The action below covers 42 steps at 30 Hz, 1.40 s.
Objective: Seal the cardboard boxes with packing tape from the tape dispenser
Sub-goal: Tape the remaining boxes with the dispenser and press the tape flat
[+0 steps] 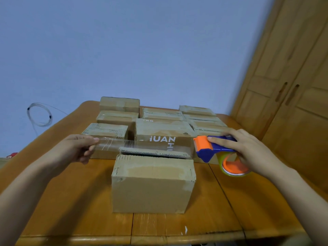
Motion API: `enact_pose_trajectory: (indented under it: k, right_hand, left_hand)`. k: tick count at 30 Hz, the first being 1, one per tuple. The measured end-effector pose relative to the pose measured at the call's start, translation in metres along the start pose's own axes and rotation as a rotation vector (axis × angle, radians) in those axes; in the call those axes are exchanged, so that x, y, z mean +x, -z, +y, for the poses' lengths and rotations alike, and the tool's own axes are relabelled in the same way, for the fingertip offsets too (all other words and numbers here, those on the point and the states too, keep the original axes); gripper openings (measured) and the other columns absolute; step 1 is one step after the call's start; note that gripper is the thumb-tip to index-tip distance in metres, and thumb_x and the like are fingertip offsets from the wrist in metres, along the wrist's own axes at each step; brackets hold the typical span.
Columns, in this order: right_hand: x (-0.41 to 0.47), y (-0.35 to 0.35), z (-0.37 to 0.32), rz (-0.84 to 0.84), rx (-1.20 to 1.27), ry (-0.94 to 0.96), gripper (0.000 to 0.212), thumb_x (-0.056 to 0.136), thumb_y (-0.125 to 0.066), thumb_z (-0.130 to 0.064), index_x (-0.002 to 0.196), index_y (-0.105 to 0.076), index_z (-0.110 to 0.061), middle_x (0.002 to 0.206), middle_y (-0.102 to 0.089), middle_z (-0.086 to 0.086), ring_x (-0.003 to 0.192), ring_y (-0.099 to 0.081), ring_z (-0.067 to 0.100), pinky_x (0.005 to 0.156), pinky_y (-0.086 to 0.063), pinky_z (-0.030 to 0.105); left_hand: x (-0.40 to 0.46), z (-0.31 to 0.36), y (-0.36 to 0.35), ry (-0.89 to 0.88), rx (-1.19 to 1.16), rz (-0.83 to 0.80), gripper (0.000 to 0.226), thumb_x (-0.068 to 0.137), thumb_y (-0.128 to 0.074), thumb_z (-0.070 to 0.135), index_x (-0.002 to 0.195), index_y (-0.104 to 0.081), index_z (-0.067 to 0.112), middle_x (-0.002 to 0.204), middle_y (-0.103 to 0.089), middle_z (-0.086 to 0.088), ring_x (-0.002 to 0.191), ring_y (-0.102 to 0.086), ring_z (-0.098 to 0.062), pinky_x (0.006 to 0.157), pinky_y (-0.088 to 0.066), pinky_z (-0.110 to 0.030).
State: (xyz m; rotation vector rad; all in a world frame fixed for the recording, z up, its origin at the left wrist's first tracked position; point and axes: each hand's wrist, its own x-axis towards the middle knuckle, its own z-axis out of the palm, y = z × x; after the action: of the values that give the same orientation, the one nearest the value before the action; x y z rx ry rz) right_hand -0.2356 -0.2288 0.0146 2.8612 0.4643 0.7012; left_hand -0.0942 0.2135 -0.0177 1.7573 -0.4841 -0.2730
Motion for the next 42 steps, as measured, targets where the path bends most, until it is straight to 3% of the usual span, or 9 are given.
enact_pose_trajectory:
  k: [5, 12, 16, 21, 26, 31, 34, 38, 42]
  right_hand:
    - [0.002, -0.002, 0.000, 0.002, 0.015, 0.010, 0.094, 0.073, -0.077, -0.003, 0.142, -0.030, -0.046, 0.126, -0.055, 0.006, 0.109, -0.039, 0.017, 0.071, -0.050, 0.038]
    - [-0.002, -0.009, -0.004, 0.011, -0.009, 0.039, 0.103, 0.064, -0.080, 0.007, 0.141, -0.034, -0.045, 0.120, -0.058, 0.004, 0.105, -0.042, 0.017, 0.072, -0.045, 0.032]
    - [-0.006, -0.019, -0.005, 0.007, -0.006, 0.052, 0.105, 0.064, -0.075, 0.012, 0.141, -0.034, -0.046, 0.119, -0.056, 0.000, 0.102, -0.054, 0.025, 0.073, -0.048, 0.037]
    - [-0.009, -0.030, -0.012, -0.044, -0.088, 0.019, 0.116, 0.054, -0.083, 0.009, 0.142, -0.032, -0.047, 0.119, -0.055, -0.002, 0.101, -0.052, 0.021, 0.071, -0.047, 0.033]
    - [-0.013, -0.032, -0.013, -0.055, -0.087, 0.011, 0.121, 0.052, -0.087, 0.007, 0.144, -0.029, -0.047, 0.120, -0.054, -0.002, 0.100, -0.053, 0.022, 0.072, -0.049, 0.035]
    - [-0.015, -0.034, -0.016, -0.079, -0.060, -0.029, 0.128, 0.051, -0.089, 0.004, 0.146, -0.022, -0.049, 0.120, -0.050, -0.004, 0.099, -0.047, 0.017, 0.072, -0.046, 0.032]
    - [-0.017, -0.037, -0.016, -0.067, -0.039, -0.031, 0.124, 0.053, -0.087, 0.006, 0.146, -0.024, -0.048, 0.119, -0.049, -0.004, 0.098, -0.041, 0.015, 0.071, -0.041, 0.028]
    - [-0.018, -0.039, -0.018, -0.042, -0.018, -0.025, 0.120, 0.047, -0.090, 0.006, 0.143, -0.035, -0.041, 0.117, -0.049, -0.003, 0.097, -0.040, 0.013, 0.068, -0.039, 0.025]
    - [-0.019, -0.044, -0.017, -0.059, 0.012, -0.054, 0.127, 0.047, -0.085, 0.014, 0.145, -0.029, -0.044, 0.117, -0.048, -0.003, 0.096, -0.040, 0.013, 0.068, -0.042, 0.028]
  left_hand:
    - [-0.002, 0.003, -0.001, 0.021, -0.004, 0.028, 0.039, 0.072, -0.069, 0.034, 0.060, -0.044, 0.006, 0.053, -0.034, -0.004, 0.046, -0.031, -0.017, 0.052, -0.035, -0.028]
    - [-0.006, -0.003, -0.006, 0.036, 0.006, 0.049, 0.034, 0.081, -0.054, 0.031, 0.060, -0.043, 0.006, 0.054, -0.033, -0.005, 0.047, -0.030, -0.018, 0.054, -0.033, -0.030]
    - [-0.007, -0.011, -0.006, 0.041, -0.023, 0.039, 0.038, 0.075, -0.063, 0.035, 0.059, -0.044, 0.007, 0.055, -0.033, -0.006, 0.048, -0.030, -0.018, 0.054, -0.034, -0.030]
    - [-0.008, -0.016, 0.001, 0.020, 0.038, 0.005, 0.066, 0.049, -0.075, 0.070, 0.056, -0.049, 0.010, 0.055, -0.037, -0.005, 0.048, -0.034, -0.018, 0.050, -0.038, -0.025]
    - [-0.005, -0.017, 0.000, 0.003, 0.024, 0.006, 0.052, 0.058, -0.065, 0.057, 0.057, -0.049, 0.008, 0.055, -0.036, -0.008, 0.050, -0.033, -0.019, 0.053, -0.035, -0.028]
    - [-0.007, -0.031, -0.001, 0.030, 0.013, -0.010, 0.069, 0.045, -0.076, 0.073, 0.057, -0.050, 0.010, 0.056, -0.038, -0.006, 0.049, -0.035, -0.018, 0.051, -0.037, -0.025]
    - [-0.008, -0.045, -0.004, 0.059, -0.054, -0.020, 0.063, 0.048, -0.077, 0.070, 0.056, -0.051, 0.013, 0.056, -0.039, -0.003, 0.049, -0.036, -0.017, 0.052, -0.038, -0.026]
    - [-0.008, -0.071, -0.019, 0.132, -0.192, -0.046, 0.046, 0.079, -0.070, 0.047, 0.055, -0.050, 0.013, 0.057, -0.036, -0.009, 0.050, -0.038, -0.018, 0.055, -0.041, -0.028]
    - [-0.006, -0.095, -0.042, 0.152, -0.409, -0.189, 0.052, 0.072, -0.078, 0.047, 0.076, -0.054, 0.002, 0.060, -0.041, -0.011, 0.050, -0.043, -0.016, 0.052, -0.046, -0.025]
